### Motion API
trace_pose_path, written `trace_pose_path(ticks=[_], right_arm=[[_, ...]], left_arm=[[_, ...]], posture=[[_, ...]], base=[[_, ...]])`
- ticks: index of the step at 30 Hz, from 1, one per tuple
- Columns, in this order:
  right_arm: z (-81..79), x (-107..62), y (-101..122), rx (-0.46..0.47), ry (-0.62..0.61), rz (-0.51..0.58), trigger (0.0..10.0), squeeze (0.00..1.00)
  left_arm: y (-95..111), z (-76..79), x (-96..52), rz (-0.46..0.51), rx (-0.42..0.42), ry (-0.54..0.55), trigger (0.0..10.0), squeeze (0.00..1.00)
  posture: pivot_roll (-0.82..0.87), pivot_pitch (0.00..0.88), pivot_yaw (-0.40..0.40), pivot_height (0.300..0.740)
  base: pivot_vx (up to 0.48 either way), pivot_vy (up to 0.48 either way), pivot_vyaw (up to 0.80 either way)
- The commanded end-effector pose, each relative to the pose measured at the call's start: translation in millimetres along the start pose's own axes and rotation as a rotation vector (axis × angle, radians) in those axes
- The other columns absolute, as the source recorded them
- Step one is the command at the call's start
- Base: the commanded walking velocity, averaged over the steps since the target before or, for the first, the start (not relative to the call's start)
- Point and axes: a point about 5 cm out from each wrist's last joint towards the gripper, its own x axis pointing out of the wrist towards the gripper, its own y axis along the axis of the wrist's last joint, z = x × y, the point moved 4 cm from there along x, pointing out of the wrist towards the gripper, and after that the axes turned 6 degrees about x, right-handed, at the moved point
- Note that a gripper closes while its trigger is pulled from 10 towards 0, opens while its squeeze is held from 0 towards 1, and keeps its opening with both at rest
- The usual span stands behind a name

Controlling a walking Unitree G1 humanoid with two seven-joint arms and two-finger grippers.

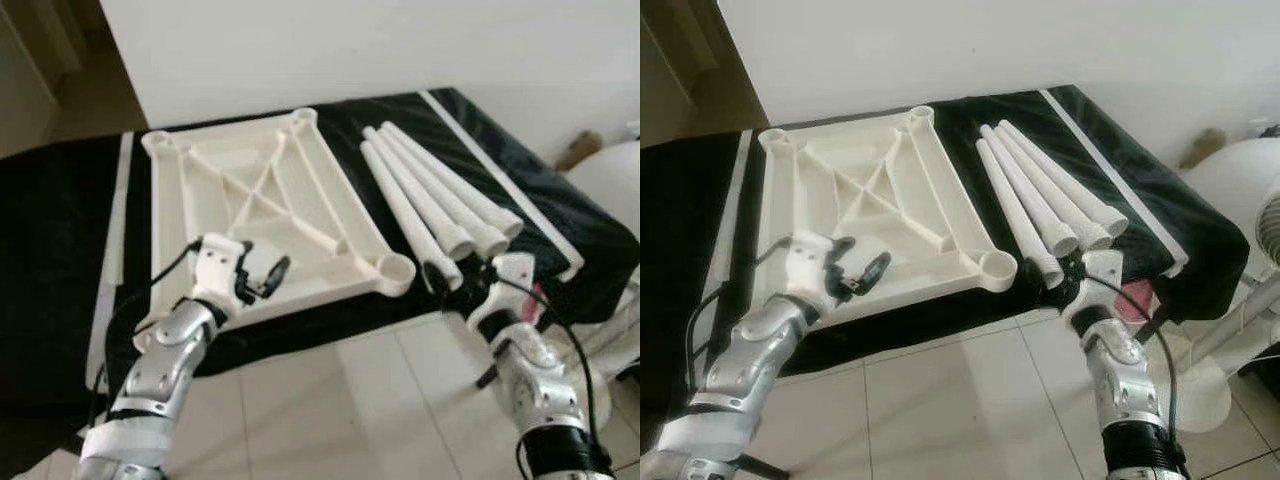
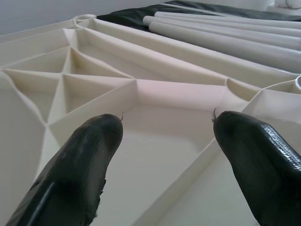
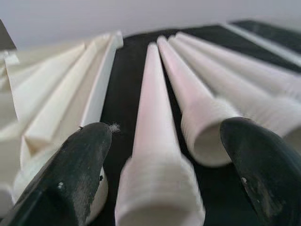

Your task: Building children table

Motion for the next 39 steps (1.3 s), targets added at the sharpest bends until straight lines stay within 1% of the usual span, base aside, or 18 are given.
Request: trace_pose_path(ticks=[1,4,8,10,12,13,14,15,16,18,20,21,22,23,26,29,34,39], right_arm=[[-0.3,2.2,6,0.001,-0.007,0.011,10.0,0.0],[-1.0,8.5,17,0.012,-0.011,0.041,10.0,0.0],[-4.6,11.6,23,0.003,0.0,0.065,10.0,0.0],[-10.5,11.9,32,-0.055,0.012,0.118,10.0,0.0],[-11.9,9.0,40,-0.059,-0.018,0.181,10.0,0.0],[-11.9,9.0,40,-0.059,-0.018,0.181,10.0,0.0],[-11.6,7.3,42,-0.06,-0.039,0.201,10.0,0.0],[-11.5,5.1,44,-0.054,-0.06,0.223,10.0,0.0],[-11.5,5.1,44,-0.054,-0.06,0.223,10.0,0.0],[-13.0,1.3,45,-0.043,-0.084,0.245,10.0,0.0],[-13.6,0.2,45,-0.037,-0.091,0.248,10.0,0.0],[-18.1,-2.2,43,-0.034,-0.088,0.248,10.0,0.0],[-18.1,-2.2,43,-0.034,-0.088,0.248,10.0,0.0],[-19.5,-2.9,43,-0.03,-0.087,0.247,10.0,0.0],[-19.5,-2.9,43,-0.03,-0.087,0.247,10.0,0.0],[-19.5,-3.0,42,-0.027,-0.093,0.243,10.0,0.0],[-17.8,-2.3,43,-0.026,-0.098,0.244,10.0,0.0],[-17.6,-2.9,43,-0.031,-0.101,0.24,10.0,0.0]], left_arm=[[-1,7.7,-1.6,-0.008,0.009,-0.089,10.0,0.0],[1,9.0,-2.1,0.0,0.013,-0.144,10.0,0.0],[6,9.7,-2.9,0.011,0.016,-0.2,10.0,0.0],[18,-3.1,1.0,0.051,0.022,-0.173,10.0,0.0],[26,-17.9,4.8,0.075,0.021,-0.117,10.0,0.0],[26,-17.9,4.8,0.075,0.021,-0.117,10.0,0.0],[31,-23.6,5.6,0.093,0.014,-0.087,10.0,0.0],[35,-28.2,6.4,0.117,-0.014,-0.058,10.0,0.0],[35,-28.2,6.4,0.117,-0.014,-0.058,10.0,0.0],[42,-31.5,7.3,0.151,-0.04,-0.022,10.0,0.0],[43,-32.4,8.0,0.152,-0.036,-0.009,10.0,0.0],[43,-33.2,9.9,0.148,-0.029,0.015,10.0,0.0],[43,-33.2,9.9,0.148,-0.029,0.015,10.0,0.0],[43,-33.5,10.6,0.15,-0.044,0.021,10.0,0.0],[43,-33.5,10.6,0.15,-0.044,0.021,10.0,0.0],[46,-39.4,13.0,0.156,-0.062,0.047,10.0,0.0],[48,-42.0,13.5,0.166,-0.072,0.058,10.0,0.0],[47,-44.4,12.1,0.168,-0.078,0.07,10.0,0.0]], posture=[[0.01,0.012,0.037,0.74],[0.01,0.009,0.031,0.74],[0.01,0.006,0.03,0.74],[0.01,0.001,0.025,0.74],[0.01,0.0,0.022,0.74],[0.01,0.0,0.022,0.74],[0.01,0.0,0.023,0.74],[0.01,0.0,0.025,0.74],[0.01,0.0,0.025,0.74],[0.0,0.001,0.025,0.74],[0.0,0.001,0.025,0.74],[0.0,0.008,0.022,0.74],[0.0,0.008,0.022,0.74],[0.0,0.008,0.023,0.74],[0.0,0.008,0.023,0.74],[0.0,0.019,0.019,0.74],[0.0,0.027,0.014,0.74],[0.0,0.031,0.009,0.74]], base=[[0.0,0.0,0.0],[0.0,0.0,0.0],[0.0,0.0,0.0],[0.0,0.0,0.0],[0.0,0.0,0.0],[0.0,0.0,0.0],[0.0,0.0,0.0],[0.0,0.0,0.0],[0.0,0.0,0.0],[0.0,0.0,0.0],[0.0,0.0,0.0],[0.0,0.0,0.0],[0.0,0.0,0.0],[0.0,0.0,0.0],[0.0,0.0,0.0],[0.0,0.0,0.0],[0.0,0.0,0.0],[0.258,0.0,0.0]])
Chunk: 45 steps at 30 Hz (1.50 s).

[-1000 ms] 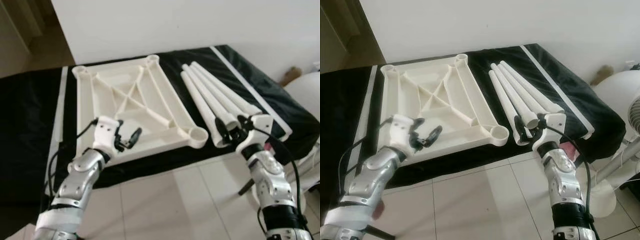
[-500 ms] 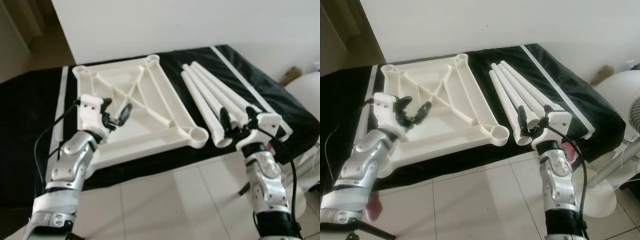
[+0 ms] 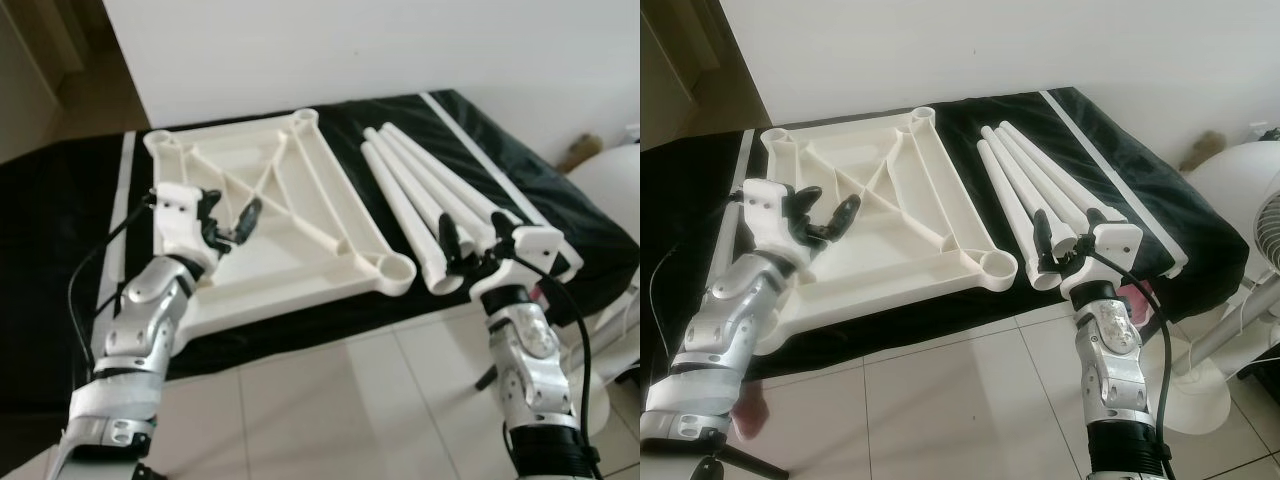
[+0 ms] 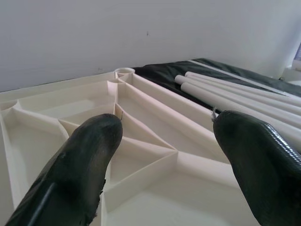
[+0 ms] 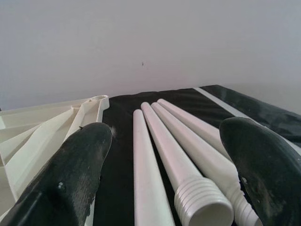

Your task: Building children table

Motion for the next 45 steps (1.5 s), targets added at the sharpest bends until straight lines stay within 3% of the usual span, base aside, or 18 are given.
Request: trace_pose_path(ticks=[1,18,31,35,39,43,45], right_arm=[[0.5,-1.5,-2,-0.004,-0.002,-0.015,10.0,0.0],[0.5,-2.1,-3,-0.024,0.014,-0.032,10.0,0.0],[-10.3,-0.8,-8,-0.04,0.059,-0.069,10.0,0.0],[-10.6,2.2,-17,-0.009,0.013,-0.145,10.0,0.0],[-16.9,1.8,-23,-0.037,0.016,-0.198,10.0,0.0],[-19.5,-0.9,-36,0.013,0.011,-0.296,10.0,0.0],[-21.2,-0.9,-39,0.086,-0.001,-0.33,10.0,0.0]], left_arm=[[-1,0.0,-1.2,-0.001,-0.006,-0.037,10.0,0.0],[-2,-0.9,-3.4,-0.001,-0.018,-0.028,10.0,0.0],[-4,1.3,-4.9,-0.002,-0.022,-0.025,10.0,0.0],[-8,4.8,-7.9,-0.035,0.008,-0.085,10.0,0.0],[-10,13.0,-11.9,-0.068,0.04,-0.175,10.0,0.0],[-11,20.4,-15.7,-0.093,0.067,-0.252,10.0,0.0],[-11,23.7,-17.3,-0.103,0.079,-0.286,10.0,0.0]], posture=[[0.0,0.033,0.006,0.74],[0.0,0.044,0.004,0.74],[0.0,0.043,0.002,0.74],[0.0,0.044,0.004,0.74],[0.0,0.045,0.003,0.74],[0.0,0.044,0.004,0.74],[0.0,0.041,0.004,0.74]], base=[[0.277,0.0,0.0],[0.304,0.0,0.0],[0.0,0.0,0.0],[0.0,0.0,0.0],[0.0,0.0,0.0],[0.0,0.0,0.0],[0.0,0.0,0.0]])
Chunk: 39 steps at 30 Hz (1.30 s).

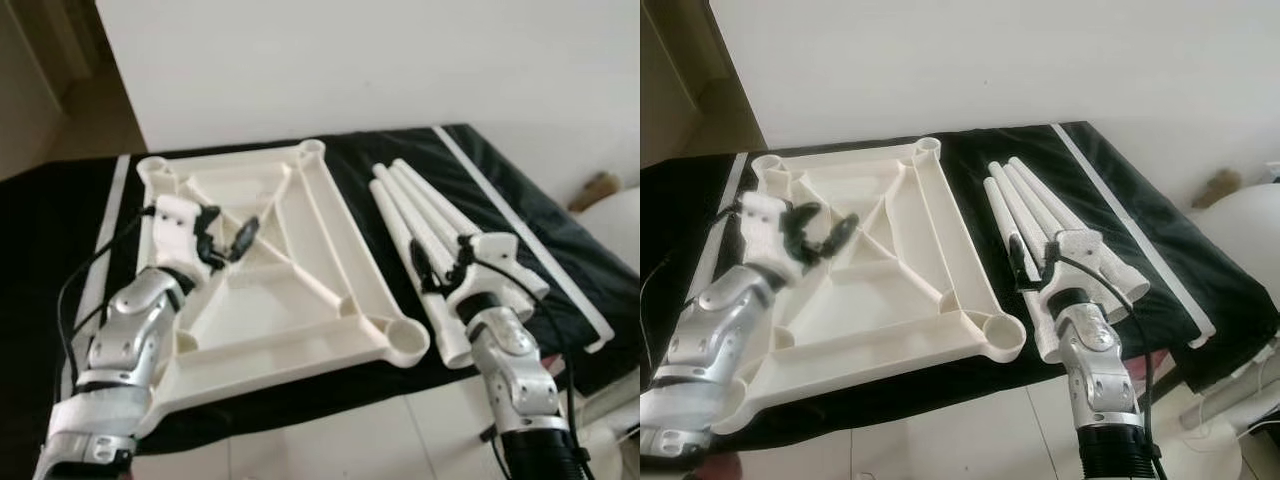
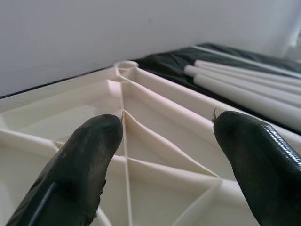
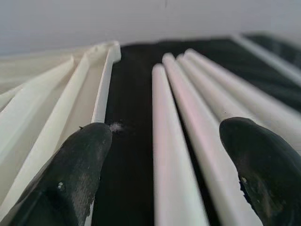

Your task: Building children table

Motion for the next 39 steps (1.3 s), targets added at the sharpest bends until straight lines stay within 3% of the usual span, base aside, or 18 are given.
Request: trace_pose_path(ticks=[1,4,10,12,13,17,25,33,39], right_arm=[[1.4,1.1,1,0.052,-0.02,-0.041,10.0,0.0],[4.5,2.1,-6,0.041,-0.063,-0.134,10.0,0.0],[5.5,2.9,-11,0.008,-0.091,-0.216,10.0,0.0],[2.8,3.2,-15,0.006,-0.065,-0.258,10.0,0.0],[-5.1,1.6,-20,-0.032,0.01,-0.325,10.0,0.0],[-9.1,-2.0,-28,-0.048,0.051,-0.392,10.0,0.0],[-6.1,-4.8,-34,-0.067,0.042,-0.438,10.0,0.0],[20.1,-14.5,-63,0.09,-0.139,-0.639,10.0,0.0],[21.9,-14.9,-67,0.124,-0.167,-0.699,10.0,0.0]], left_arm=[[1,20.3,-2.8,-0.005,0.026,-0.207,10.0,0.0],[1,23.4,-3.6,-0.014,0.026,-0.234,10.0,0.0],[2,25.6,-3.9,-0.018,0.037,-0.241,10.0,0.0],[2,26.0,-3.6,-0.017,0.035,-0.24,10.0,0.0],[2,26.0,-3.2,-0.02,0.033,-0.237,10.0,0.0],[3,24.2,-2.5,-0.022,0.031,-0.234,10.0,0.0],[4,21.9,-1.6,-0.021,0.025,-0.228,10.0,0.0],[3,20.1,-1.1,-0.026,0.024,-0.232,10.0,0.0],[5,21.2,2.2,-0.021,0.02,-0.245,10.0,0.0]], posture=[[0.0,0.04,0.004,0.74],[0.0,0.037,0.004,0.74],[0.0,0.035,0.005,0.74],[0.0,0.033,0.003,0.74],[0.0,0.027,0.005,0.74],[0.0,0.021,0.004,0.74],[0.0,0.015,0.005,0.74],[-0.01,0.007,0.015,0.74],[-0.01,0.0,0.022,0.74]], base=[[0.0,0.0,0.0],[0.0,0.0,0.0],[0.0,0.0,0.0],[0.0,0.0,0.0],[0.0,0.0,0.0],[0.0,0.0,0.0],[0.0,0.0,0.0],[0.0,0.0,0.0],[0.0,0.0,0.0]])
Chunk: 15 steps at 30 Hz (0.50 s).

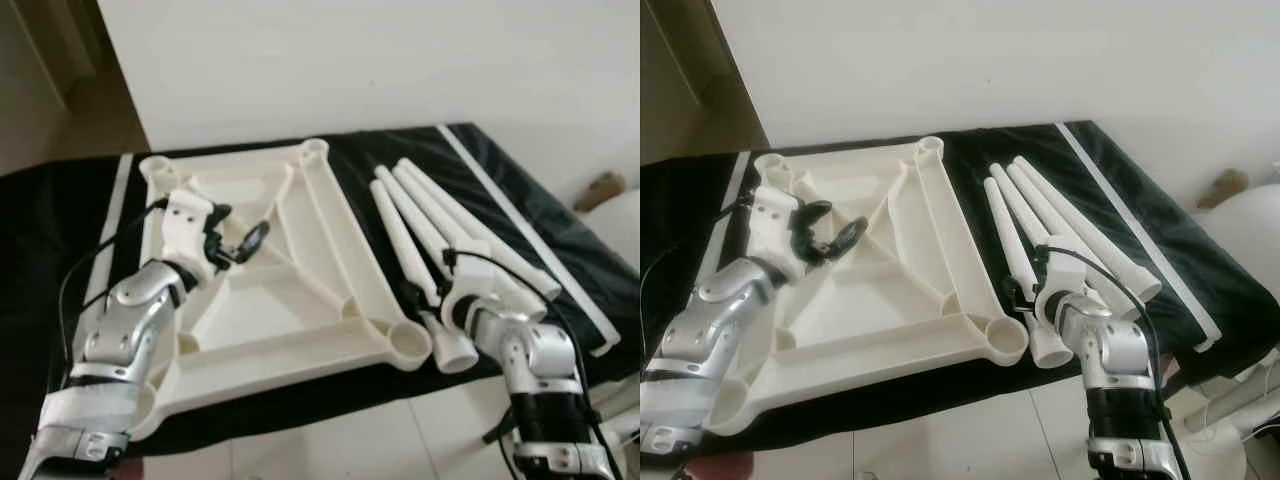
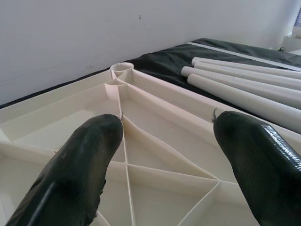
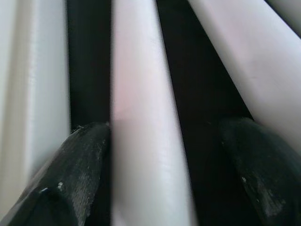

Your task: Building children table

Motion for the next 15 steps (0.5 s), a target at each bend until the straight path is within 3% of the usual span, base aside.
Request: trace_pose_path(ticks=[1,5,6,8,10,12,13,14,15], right_arm=[[7.0,4.6,-30,0.028,-0.025,-0.132,10.0,0.0],[6.2,5.1,-36,0.055,-0.018,-0.198,9.8,0.0],[6.5,5.0,-38,0.05,-0.019,-0.219,8.0,0.0],[6.7,4.9,-39,0.048,-0.022,-0.234,8.0,0.0],[4.9,4.5,-42,0.053,-0.005,-0.271,4.4,0.0],[3.5,4.3,-43,0.056,0.004,-0.286,4.0,0.0],[2.2,4.2,-45,0.038,0.015,-0.301,2.3,0.0],[2.2,4.2,-45,0.038,0.015,-0.301,2.3,0.0],[3.4,4.7,-44,0.004,0.004,-0.297,0.0,0.0]], left_arm=[[2,18.5,1.2,0.009,-0.002,-0.201,10.0,0.0],[4,19.6,2.9,0.02,-0.01,-0.204,10.0,0.0],[5,20.1,3.2,0.022,-0.015,-0.204,10.0,0.0],[5,20.3,3.4,0.023,-0.019,-0.204,10.0,0.0],[6,20.5,3.6,0.025,-0.033,-0.202,10.0,0.0],[6,20.2,3.7,0.028,-0.047,-0.199,10.0,0.0],[8,20.1,4.1,0.034,-0.051,-0.198,10.0,0.0],[8,20.1,4.1,0.034,-0.051,-0.198,10.0,0.0],[9,20.5,4.6,0.039,-0.052,-0.198,10.0,0.0]], posture=[[-0.01,0.0,0.022,0.74],[-0.02,0.0,0.021,0.74],[-0.02,0.0,0.017,0.74],[-0.02,0.0,0.017,0.74],[-0.03,0.0,0.017,0.74],[-0.03,0.0,0.017,0.74],[-0.03,0.002,0.016,0.74],[-0.03,0.002,0.016,0.74],[-0.03,0.002,0.017,0.74]], base=[[0.0,0.0,0.0],[0.0,0.0,0.0],[0.0,0.0,0.0],[0.0,0.0,0.0],[0.0,0.0,0.0],[0.0,0.0,0.0],[0.0,0.0,0.0],[0.0,0.0,0.0],[0.0,0.0,0.0]])
